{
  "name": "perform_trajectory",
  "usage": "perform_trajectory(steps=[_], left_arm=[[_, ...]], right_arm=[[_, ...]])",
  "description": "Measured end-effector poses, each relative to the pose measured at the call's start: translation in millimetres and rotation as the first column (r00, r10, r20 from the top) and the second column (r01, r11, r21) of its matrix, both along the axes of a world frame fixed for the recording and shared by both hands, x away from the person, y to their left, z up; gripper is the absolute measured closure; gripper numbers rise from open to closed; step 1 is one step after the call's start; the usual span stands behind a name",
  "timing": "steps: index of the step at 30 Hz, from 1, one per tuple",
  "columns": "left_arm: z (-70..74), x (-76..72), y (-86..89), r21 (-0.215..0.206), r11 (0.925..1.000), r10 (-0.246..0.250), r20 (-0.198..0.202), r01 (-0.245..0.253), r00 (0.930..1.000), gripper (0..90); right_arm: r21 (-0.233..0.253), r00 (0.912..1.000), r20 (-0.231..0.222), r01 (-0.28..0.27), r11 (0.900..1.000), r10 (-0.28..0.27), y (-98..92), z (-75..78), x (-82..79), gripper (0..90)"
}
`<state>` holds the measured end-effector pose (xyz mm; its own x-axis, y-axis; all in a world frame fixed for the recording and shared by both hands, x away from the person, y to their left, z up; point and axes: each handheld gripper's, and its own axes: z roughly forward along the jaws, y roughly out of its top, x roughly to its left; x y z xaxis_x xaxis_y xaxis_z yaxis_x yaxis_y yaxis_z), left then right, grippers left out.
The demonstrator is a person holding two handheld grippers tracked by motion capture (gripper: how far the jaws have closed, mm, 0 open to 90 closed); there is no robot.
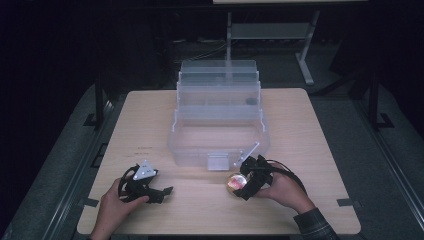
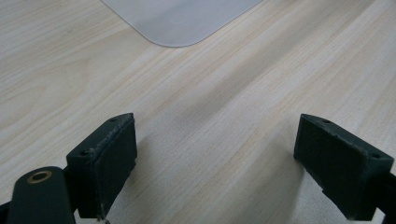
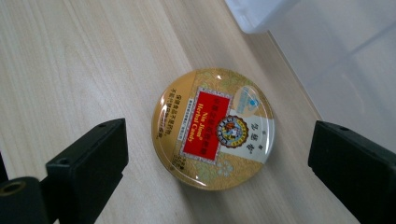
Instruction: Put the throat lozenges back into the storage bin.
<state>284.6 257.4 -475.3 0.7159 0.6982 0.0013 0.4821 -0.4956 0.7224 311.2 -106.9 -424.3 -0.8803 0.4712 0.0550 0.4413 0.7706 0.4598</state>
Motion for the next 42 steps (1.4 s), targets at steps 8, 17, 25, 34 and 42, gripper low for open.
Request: perform_trajectory(steps=[8, 17, 25, 34, 42], left_arm=[[0.1, 0.1, 0.1, 0.002, 1.0, -0.001, 0.0, 0.001, 1.0, 12.3], [0.1, 0.0, 0.1, 0.002, 1.0, -0.001, 0.0, 0.001, 1.0, 12.3], [0.1, 0.0, 0.1, 0.002, 1.0, -0.001, 0.0, 0.001, 1.0, 12.3], [0.1, 0.0, 0.1, 0.002, 1.0, -0.001, 0.0, 0.001, 1.0, 12.3], [0.1, 0.0, 0.1, 0.002, 1.0, -0.001, 0.0, 0.001, 1.0, 12.3]], right_arm=[[-0.035, 0.9996, -0.01, -0.025, 0.999, 0.025, 11.0, -5.3, 2.5, 4.6], [-0.084, 0.9991, -0.022, -0.038, 0.996, 0.036, 20.0, -12.8, 4.7, 4.7], [-0.112, 0.9985, -0.036, -0.044, 0.993, 0.041, 25.1, -19.1, 7.7, 5.7], [-0.106, 0.9989, -0.042, -0.026, 0.994, 0.022, 23.2, -19.7, 9.7, 12.4], [-0.107, 0.9982, -0.052, -0.036, 0.994, 0.031, 23.1, -20.8, 9.4, 19.0]])
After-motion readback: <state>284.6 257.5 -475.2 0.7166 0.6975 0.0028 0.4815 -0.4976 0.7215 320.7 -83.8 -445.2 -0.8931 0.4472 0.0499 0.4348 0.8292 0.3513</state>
